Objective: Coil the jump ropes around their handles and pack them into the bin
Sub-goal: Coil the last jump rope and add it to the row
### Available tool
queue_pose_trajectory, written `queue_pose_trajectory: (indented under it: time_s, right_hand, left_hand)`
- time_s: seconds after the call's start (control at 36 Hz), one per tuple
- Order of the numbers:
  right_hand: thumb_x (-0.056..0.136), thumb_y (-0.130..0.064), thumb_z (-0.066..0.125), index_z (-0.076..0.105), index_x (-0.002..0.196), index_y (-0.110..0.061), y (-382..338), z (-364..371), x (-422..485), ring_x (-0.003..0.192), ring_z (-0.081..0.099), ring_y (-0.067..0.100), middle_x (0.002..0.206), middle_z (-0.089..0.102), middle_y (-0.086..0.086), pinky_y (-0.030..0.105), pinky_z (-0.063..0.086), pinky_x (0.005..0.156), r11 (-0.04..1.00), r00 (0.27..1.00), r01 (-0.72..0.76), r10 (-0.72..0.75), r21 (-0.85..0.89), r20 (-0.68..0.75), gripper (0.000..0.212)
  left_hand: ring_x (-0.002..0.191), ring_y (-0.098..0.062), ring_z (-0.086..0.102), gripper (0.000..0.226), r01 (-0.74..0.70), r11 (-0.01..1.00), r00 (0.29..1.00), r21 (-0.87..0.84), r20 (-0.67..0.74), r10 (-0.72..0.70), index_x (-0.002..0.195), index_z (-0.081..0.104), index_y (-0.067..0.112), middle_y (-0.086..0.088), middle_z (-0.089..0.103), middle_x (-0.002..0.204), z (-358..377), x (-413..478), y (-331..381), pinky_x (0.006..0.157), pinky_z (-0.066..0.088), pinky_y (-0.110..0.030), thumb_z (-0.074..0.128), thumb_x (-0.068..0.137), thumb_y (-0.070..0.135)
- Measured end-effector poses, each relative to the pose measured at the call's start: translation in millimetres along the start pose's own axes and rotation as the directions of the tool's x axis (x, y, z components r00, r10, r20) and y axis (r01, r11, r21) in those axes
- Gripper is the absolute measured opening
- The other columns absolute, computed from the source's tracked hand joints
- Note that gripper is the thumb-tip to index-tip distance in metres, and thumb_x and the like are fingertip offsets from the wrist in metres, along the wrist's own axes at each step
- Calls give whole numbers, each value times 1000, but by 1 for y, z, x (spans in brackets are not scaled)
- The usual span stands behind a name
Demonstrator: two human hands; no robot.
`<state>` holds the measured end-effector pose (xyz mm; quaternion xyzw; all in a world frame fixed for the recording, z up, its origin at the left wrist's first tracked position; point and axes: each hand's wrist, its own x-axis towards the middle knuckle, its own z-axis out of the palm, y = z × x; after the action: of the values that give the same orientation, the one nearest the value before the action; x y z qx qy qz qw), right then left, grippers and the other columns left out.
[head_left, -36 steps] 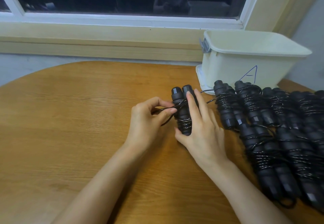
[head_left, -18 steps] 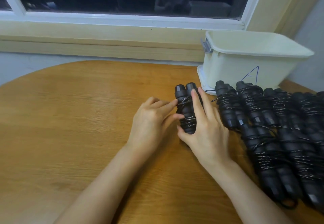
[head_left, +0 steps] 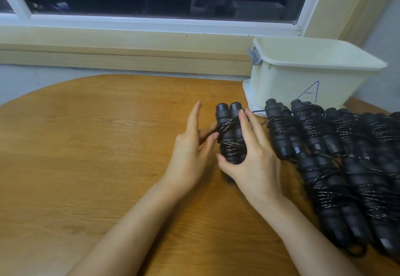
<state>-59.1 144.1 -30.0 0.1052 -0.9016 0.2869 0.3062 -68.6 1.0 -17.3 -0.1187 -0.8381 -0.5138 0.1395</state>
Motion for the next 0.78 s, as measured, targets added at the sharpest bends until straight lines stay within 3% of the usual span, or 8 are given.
queue_pose_trajectory:
  time_s: [0.06, 0.11, 0.19, 0.31, 0.39, 0.53, 0.67, 0.78]
  right_hand:
    - [68, -29, 87, 38, 151, -20, 0, 0, -1, 129, 53, 22, 156, 39, 2, 27, 52, 76, 1000, 1000, 6, -5, 27, -6, 96]
    - [70, -28, 86, 37, 151, -24, 0, 0, -1, 132, 50, 20, 157, 37, 1, 25, 49, 79, 998, 1000, -2, 2, 69, -4, 95]
    - [72, -26, 85, 38, 151, -27, 1, -2, -1, 132, 48, 17, 158, 35, -1, 22, 47, 81, 994, 1000, 2, -2, 109, 8, 91]
    - [73, -29, 83, 40, 150, -27, 1, -2, -2, 137, 45, 16, 158, 35, -3, 14, 40, 91, 987, 999, 28, -34, 156, 35, 88]
    - [74, -30, 83, 40, 150, -26, 3, -1, -2, 140, 40, 11, 159, 33, -5, -3, 29, 97, 969, 998, 13, -29, 248, 57, 88]
    - [75, -32, 81, 41, 150, -21, 3, -2, -1, 142, 36, 6, 158, 34, -3, 0, 28, 102, 931, 994, 41, -75, 362, 79, 86]
    - [79, -21, 82, 37, 151, -25, 2, -6, 1, 142, 26, -7, 160, 27, -5, -2, 27, 99, 902, 983, 35, -108, 431, 147, 85]
    - [85, -16, 76, 34, 153, -22, 3, -4, 1, 137, 36, 0, 158, 23, -2, 5, 34, 101, 879, 978, 27, -121, 475, 168, 80]
  left_hand:
    - [107, 23, 51, 71, 53, 996, 998, -76, 41, -50, 156, 8, 17, 16, 56, 128, 0, 0, 0, 89, 36, 2, 51, 100, 12]
    - [105, 29, 47, 61, 92, 983, 993, -161, 91, -78, 155, 13, 18, 30, 50, 124, 1, 1, 1, 87, 35, 2, 45, 103, 14]
    - [111, 27, 45, 60, 122, 964, 986, -237, 142, -90, 155, 15, 18, 38, 45, 121, 2, 0, 3, 89, 38, -1, 45, 103, 15]
    - [128, 12, 44, 66, 143, 932, 985, -333, 140, -101, 156, 17, 16, 26, 47, 134, 0, 2, 1, 105, 41, -15, 51, 99, 12]
    - [124, 12, 48, 62, 158, 904, 985, -398, 125, -117, 155, 22, 11, 24, 52, 129, -2, 4, -1, 96, 44, -11, 50, 99, 7]
    - [122, 8, 52, 53, 123, 889, 992, -441, 71, -101, 150, 31, 16, 23, 56, 125, -6, 6, 2, 94, 45, -11, 47, 100, 4]
    - [104, 1, 66, 50, 112, 850, 992, -514, 11, -124, 137, 43, 21, 16, 73, 102, -10, 5, 6, 83, 50, -13, 54, 94, -3]
    - [93, -2, 69, 54, 99, 846, 985, -524, -70, -159, 132, 53, 19, 10, 76, 93, -13, 4, 7, 77, 52, -14, 68, 84, -1]
